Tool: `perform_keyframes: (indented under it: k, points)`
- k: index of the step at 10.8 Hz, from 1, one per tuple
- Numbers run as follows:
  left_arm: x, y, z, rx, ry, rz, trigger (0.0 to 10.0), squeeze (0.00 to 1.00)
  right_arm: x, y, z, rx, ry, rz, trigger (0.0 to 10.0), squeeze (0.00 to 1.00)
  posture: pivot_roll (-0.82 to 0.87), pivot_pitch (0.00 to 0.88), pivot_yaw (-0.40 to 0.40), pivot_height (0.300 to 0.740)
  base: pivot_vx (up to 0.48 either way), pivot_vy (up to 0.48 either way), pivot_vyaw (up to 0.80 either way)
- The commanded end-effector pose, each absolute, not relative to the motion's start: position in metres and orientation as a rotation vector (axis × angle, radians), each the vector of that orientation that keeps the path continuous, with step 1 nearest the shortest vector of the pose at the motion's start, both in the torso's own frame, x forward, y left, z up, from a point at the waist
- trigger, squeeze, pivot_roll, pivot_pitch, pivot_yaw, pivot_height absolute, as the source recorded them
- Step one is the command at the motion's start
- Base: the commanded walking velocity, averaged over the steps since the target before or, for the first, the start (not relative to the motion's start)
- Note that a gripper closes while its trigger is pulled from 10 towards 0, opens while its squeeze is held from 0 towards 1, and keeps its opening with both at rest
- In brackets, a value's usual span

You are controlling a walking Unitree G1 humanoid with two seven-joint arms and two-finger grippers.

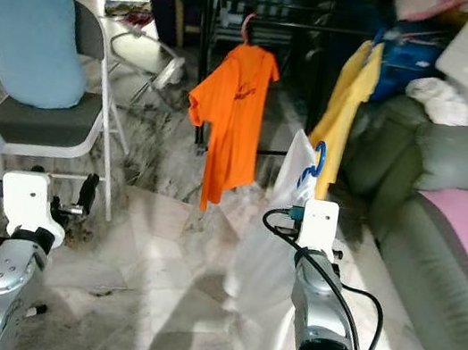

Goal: Hang hanger

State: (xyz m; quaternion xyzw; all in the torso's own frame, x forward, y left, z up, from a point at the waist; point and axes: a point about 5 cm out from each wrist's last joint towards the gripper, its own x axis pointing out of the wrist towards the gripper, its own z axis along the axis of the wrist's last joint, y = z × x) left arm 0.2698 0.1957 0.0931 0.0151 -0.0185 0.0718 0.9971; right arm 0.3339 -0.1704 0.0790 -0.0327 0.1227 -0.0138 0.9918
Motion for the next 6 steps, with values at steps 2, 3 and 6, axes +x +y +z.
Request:
perform_keyframes:
  k: [2,3,6]
  points:
    - [0.272,0.177,0.092,-0.004,-0.041,0.105,10.0,0.0,0.341,-0.182,0.095,-0.085,0.176,-0.05,10.0,0.0,-0.03,0.0,0.012,0.74,0.368,0.0,0.0]
    - [0.27,0.171,0.093,0.001,-0.039,0.087,10.0,0.0,0.342,-0.188,0.098,-0.097,0.167,-0.062,10.0,0.0,-0.04,0.0,0.008,0.74,0.379,0.0,0.0]
    - [0.258,0.167,0.084,-0.003,-0.005,0.067,10.0,0.0,0.344,-0.2,0.101,-0.112,0.161,-0.084,10.0,0.0,-0.03,0.0,0.004,0.74,0.32,0.0,0.0]
